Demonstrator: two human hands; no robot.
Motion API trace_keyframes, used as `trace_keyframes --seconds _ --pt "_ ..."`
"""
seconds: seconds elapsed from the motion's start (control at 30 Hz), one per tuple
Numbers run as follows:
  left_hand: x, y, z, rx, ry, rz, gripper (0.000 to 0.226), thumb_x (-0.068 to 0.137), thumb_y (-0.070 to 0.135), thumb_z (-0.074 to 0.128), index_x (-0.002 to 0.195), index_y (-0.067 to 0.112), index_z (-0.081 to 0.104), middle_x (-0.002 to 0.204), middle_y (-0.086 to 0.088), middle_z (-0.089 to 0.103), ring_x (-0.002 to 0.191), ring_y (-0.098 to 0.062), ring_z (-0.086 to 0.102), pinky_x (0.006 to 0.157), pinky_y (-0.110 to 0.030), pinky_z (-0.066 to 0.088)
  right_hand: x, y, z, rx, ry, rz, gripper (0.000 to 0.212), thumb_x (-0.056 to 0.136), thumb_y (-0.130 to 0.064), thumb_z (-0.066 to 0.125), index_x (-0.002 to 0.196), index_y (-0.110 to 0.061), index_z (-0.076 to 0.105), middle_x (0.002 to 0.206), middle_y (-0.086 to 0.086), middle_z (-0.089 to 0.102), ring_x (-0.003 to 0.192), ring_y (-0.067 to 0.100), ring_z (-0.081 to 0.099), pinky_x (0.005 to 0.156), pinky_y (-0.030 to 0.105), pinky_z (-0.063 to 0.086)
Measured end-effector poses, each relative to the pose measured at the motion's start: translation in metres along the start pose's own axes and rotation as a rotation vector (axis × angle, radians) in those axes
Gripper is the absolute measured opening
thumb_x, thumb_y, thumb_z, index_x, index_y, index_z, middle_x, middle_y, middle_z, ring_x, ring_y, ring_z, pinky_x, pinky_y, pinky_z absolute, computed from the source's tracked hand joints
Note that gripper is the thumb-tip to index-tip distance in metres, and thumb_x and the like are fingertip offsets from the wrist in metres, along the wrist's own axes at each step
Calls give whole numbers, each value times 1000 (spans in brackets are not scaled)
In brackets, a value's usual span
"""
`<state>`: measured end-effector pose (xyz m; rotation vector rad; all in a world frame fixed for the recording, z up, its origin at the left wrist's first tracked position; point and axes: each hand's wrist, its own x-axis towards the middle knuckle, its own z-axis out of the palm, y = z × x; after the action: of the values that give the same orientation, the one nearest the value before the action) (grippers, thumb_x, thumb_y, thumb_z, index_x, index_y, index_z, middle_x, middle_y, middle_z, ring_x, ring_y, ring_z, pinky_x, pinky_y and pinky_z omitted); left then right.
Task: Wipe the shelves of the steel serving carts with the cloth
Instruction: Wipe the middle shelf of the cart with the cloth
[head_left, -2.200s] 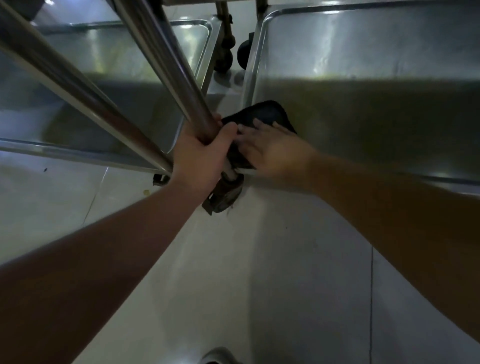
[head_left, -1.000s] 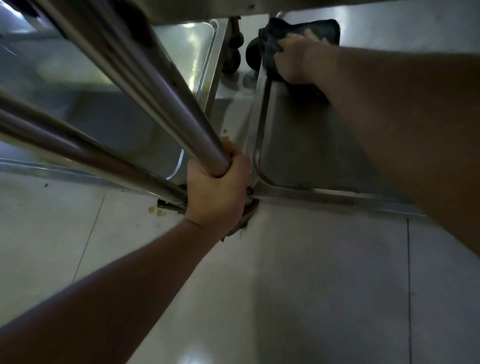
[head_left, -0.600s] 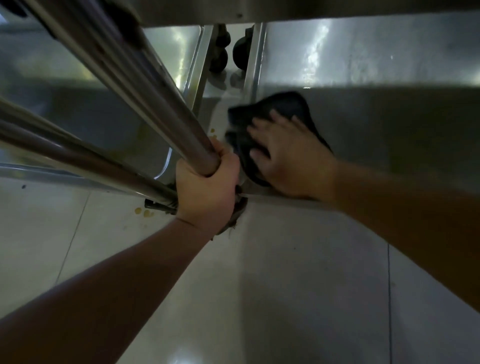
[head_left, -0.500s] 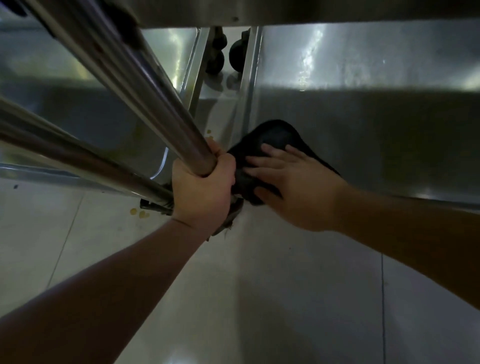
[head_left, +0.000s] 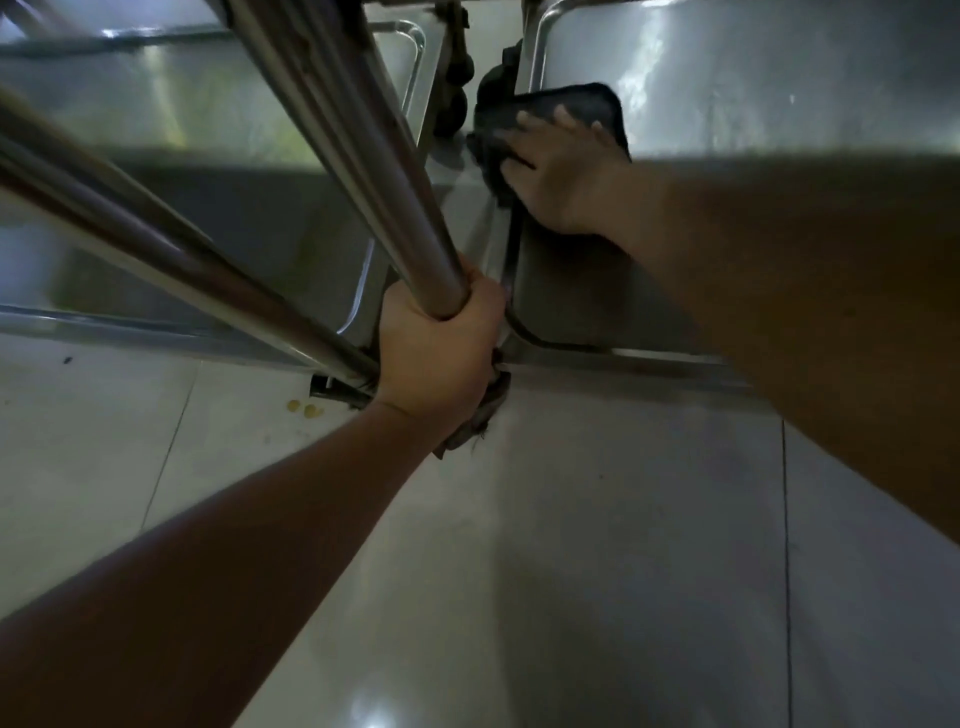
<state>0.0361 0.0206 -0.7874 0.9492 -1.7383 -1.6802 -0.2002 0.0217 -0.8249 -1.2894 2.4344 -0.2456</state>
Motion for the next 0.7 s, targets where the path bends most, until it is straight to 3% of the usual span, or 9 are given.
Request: trace_keyframes --seconds 0.13,0.23,0.33,0.53,0.63,0.7 --pt "0 1 0 81 5 35 20 89 2 64 73 9 55 58 -3 51 48 -12 51 47 -22 47 -68 -3 17 -47 -21 -250 57 106 -53 29 161 -42 22 171 -14 15 159 19 7 125 51 5" --pt "2 2 3 65 28 7 25 87 -1 64 67 11 56 56 -5 55 49 -17 53 48 -26 46 -125 -3 33 -66 -22 -358 57 104 -54 29 160 -43 25 169 -18 19 158 11 8 127 45 4" --pt "4 3 3 50 7 -14 25 83 -3 63 66 13 56 57 -5 57 55 -21 54 57 -32 45 -154 7 37 -72 -53 -370 56 104 -56 24 158 -43 31 167 -19 24 158 9 6 128 41 2" --pt "1 8 5 143 71 3 9 86 3 66 79 1 61 61 -1 60 60 -13 61 60 -23 51 -193 52 27 -129 -13 -372 62 102 -61 22 156 -38 39 164 -19 32 157 9 12 128 39 7" --pt "-4 10 6 224 144 -86 8 81 19 72 79 16 65 60 10 56 54 -2 56 52 -16 47 -211 81 21 -149 -30 -352 65 99 -65 19 156 -39 36 165 -18 31 157 9 12 128 39 9" --pt "-8 9 5 298 175 -213 15 73 36 74 74 25 65 62 14 62 55 0 60 52 -19 49 -223 101 18 -172 -36 -343 64 100 -66 18 157 -40 33 165 -19 28 157 8 9 127 37 7"
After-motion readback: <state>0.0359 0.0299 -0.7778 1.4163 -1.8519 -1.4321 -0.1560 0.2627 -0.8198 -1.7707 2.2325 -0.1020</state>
